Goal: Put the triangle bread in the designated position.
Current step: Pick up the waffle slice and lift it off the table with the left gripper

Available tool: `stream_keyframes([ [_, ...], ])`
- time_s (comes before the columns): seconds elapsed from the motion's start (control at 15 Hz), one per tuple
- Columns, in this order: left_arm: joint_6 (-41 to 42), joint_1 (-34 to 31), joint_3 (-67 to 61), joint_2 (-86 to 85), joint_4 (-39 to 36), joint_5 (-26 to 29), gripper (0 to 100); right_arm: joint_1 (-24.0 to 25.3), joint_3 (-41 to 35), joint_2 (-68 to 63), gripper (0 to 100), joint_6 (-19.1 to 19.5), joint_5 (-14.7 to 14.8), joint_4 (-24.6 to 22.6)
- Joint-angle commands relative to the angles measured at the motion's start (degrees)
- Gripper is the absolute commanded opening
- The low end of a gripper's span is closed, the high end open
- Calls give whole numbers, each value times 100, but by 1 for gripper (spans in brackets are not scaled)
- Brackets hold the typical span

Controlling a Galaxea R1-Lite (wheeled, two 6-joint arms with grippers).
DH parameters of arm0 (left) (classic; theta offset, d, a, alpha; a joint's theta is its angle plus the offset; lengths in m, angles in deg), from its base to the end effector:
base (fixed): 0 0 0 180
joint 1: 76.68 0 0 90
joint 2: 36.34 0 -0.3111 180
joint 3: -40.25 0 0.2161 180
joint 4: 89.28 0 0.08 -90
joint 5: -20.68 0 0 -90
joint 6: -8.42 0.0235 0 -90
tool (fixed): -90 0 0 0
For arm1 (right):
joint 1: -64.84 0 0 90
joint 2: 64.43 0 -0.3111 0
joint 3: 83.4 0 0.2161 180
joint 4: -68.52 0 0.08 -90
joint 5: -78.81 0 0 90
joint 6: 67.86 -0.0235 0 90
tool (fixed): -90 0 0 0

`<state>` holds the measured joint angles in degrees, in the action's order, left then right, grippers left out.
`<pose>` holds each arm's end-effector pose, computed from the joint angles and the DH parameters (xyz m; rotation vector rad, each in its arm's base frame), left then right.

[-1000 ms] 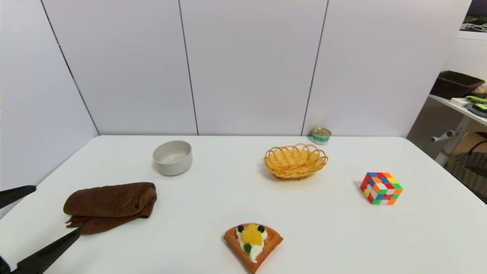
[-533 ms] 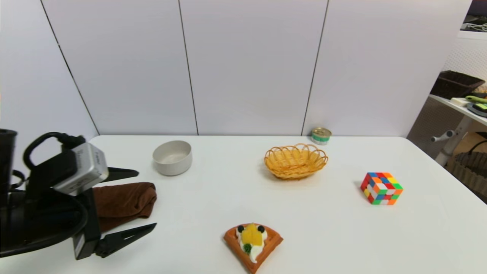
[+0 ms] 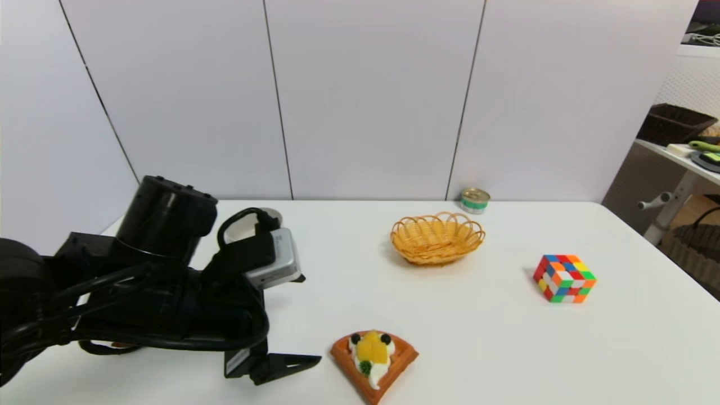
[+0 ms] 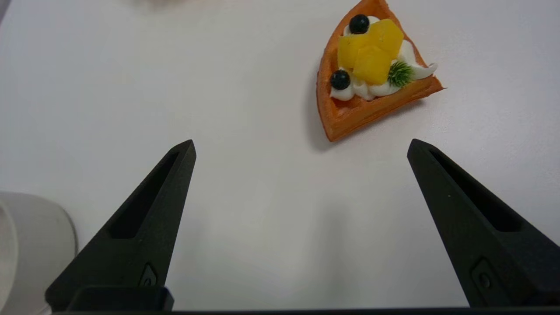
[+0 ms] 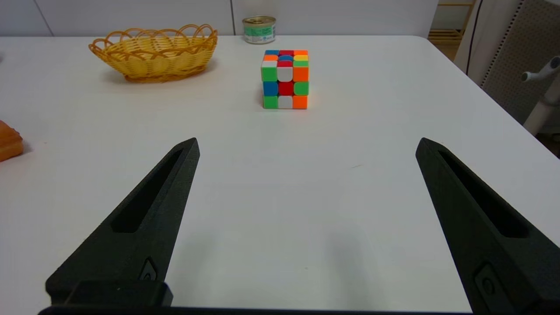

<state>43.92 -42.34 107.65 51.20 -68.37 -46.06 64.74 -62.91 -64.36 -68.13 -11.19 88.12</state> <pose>0.2145 -0.1578 0.1697 0.6123 0.4224 -1.1622 -0.0053 0.0000 0.0772 0.0047 -0.0168 -0.0017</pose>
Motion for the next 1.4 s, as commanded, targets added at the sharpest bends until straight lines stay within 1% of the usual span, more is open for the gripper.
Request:
stream_keyframes([
  [0.07,-834,644,428,404,472,-533,100,1,4,-7,100,0,0,-3],
  [0.2,-1599,987,666,448,613,-1095,100,1,-5,-7,100,0,0,-3],
  [0.33,-2504,1400,745,518,622,-1359,100,1,4,-7,100,0,0,-3],
  [0.47,-3031,1743,894,641,639,-1737,100,1,4,-7,100,0,0,-3],
  [0.6,-3181,1910,1114,808,806,-2080,100,1,4,-7,100,0,0,-3],
  [0.67,-3198,1962,1246,923,938,-2124,100,1,-5,-7,100,0,0,-3],
  [1.07,-3128,1962,2168,1652,2204,-2124,100,1,4,-7,100,0,0,-3],
  [1.4,-3154,2015,2564,2092,2274,-2124,100,1,-5,-7,100,0,0,-3],
])
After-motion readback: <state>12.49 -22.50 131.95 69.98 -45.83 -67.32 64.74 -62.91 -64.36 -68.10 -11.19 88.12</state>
